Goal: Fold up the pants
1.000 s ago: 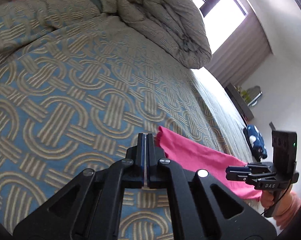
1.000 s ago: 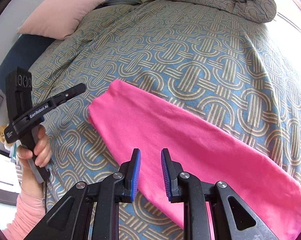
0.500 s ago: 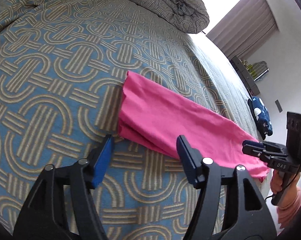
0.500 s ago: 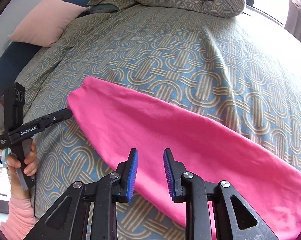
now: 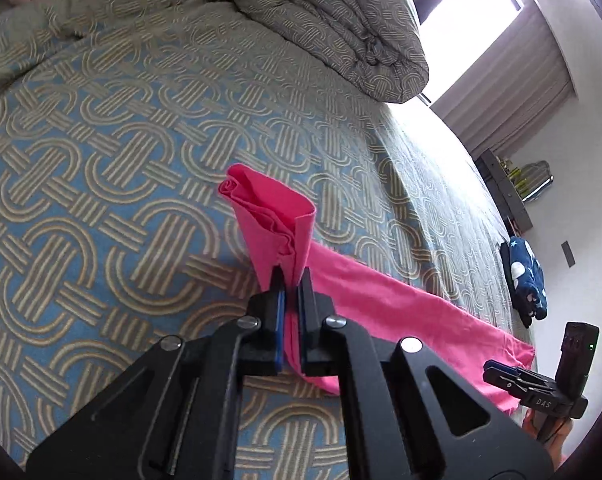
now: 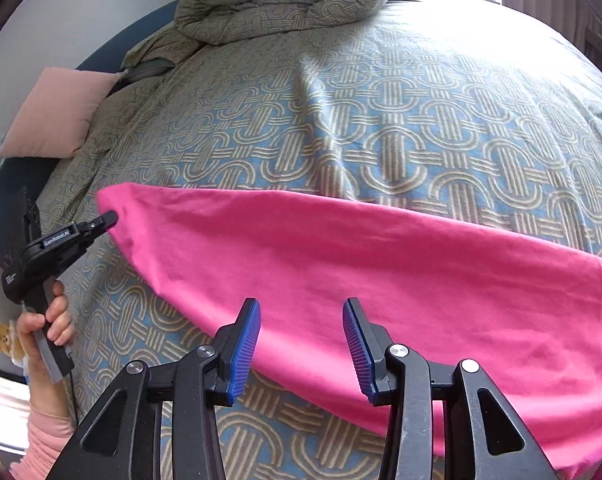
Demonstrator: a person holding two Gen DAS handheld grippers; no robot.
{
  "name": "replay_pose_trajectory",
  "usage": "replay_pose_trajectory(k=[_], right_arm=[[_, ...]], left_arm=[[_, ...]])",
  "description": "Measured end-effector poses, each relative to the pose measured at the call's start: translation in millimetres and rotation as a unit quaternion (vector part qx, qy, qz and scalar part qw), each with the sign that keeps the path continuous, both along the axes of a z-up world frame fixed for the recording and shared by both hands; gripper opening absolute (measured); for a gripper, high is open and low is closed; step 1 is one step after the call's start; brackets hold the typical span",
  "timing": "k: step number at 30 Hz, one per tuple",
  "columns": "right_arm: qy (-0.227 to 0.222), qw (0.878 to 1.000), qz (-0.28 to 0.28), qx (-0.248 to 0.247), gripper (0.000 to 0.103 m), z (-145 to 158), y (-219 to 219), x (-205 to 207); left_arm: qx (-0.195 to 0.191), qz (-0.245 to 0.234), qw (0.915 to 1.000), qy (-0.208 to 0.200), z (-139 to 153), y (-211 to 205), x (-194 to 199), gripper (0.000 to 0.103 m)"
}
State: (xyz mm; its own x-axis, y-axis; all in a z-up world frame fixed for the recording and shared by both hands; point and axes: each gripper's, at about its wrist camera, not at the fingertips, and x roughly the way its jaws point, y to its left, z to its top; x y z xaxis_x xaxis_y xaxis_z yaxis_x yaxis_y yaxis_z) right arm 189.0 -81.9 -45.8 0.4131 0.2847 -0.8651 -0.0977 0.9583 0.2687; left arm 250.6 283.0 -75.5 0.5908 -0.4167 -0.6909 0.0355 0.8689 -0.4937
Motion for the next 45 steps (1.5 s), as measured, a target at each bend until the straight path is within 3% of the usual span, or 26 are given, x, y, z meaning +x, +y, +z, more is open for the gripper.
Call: replay_pose_trajectory(k=[6, 10, 16, 23, 26, 32, 34, 40, 45], right_arm=[[0.067, 0.997, -0.026, 0.010, 0.044, -36.6, -29.5, -1.6], [0.047, 0.998, -0.020, 0.042, 0.044, -36.2, -39.6, -9.7], [0.037, 0.994, -0.032, 0.095, 0.044, -30.2, -63.2, -17.1], [0.031, 0.981, -0.058, 0.184, 0.049, -26.5, -106.3, -30.3], [0.035, 0.975, -0.083, 0.201, 0.050, -29.7, -123.3, -34.1], [0.042, 0.970, -0.085, 0.225, 0.051, -34.7, -136.1, -36.5], [0.045, 0.968, -0.081, 0.232, 0.051, -35.9, -133.5, -33.8], [0.057, 0.972, -0.055, 0.223, 0.051, -38.2, -118.3, -23.6], [0.082, 0.967, -0.052, 0.236, 0.051, -47.6, -108.6, -8.0]], left_arm=[[0.024, -0.036, 0.9988, -0.023, 28.8, -40.4, -6.1, 0.006], [0.056, -0.067, 0.9958, -0.026, 37.0, -78.6, -11.9, 0.006], [0.074, -0.129, 0.9885, -0.029, 39.5, -150.7, -31.9, 0.006], [0.093, -0.223, 0.9703, -0.005, 1.3, -262.4, -68.4, 0.007], [0.139, -0.222, 0.9652, 0.000, -16.5, -286.8, -79.1, 0.011], [0.091, -0.234, 0.9678, -0.007, -7.8, -273.5, -95.6, 0.044], [0.101, -0.219, 0.9703, -0.021, -2.0, -266.5, -101.8, 0.049], [0.174, -0.168, 0.9696, -0.033, -6.5, -227.0, -107.9, 0.051], [0.170, -0.105, 0.9798, -0.004, -17.8, -171.4, -101.9, 0.051]])
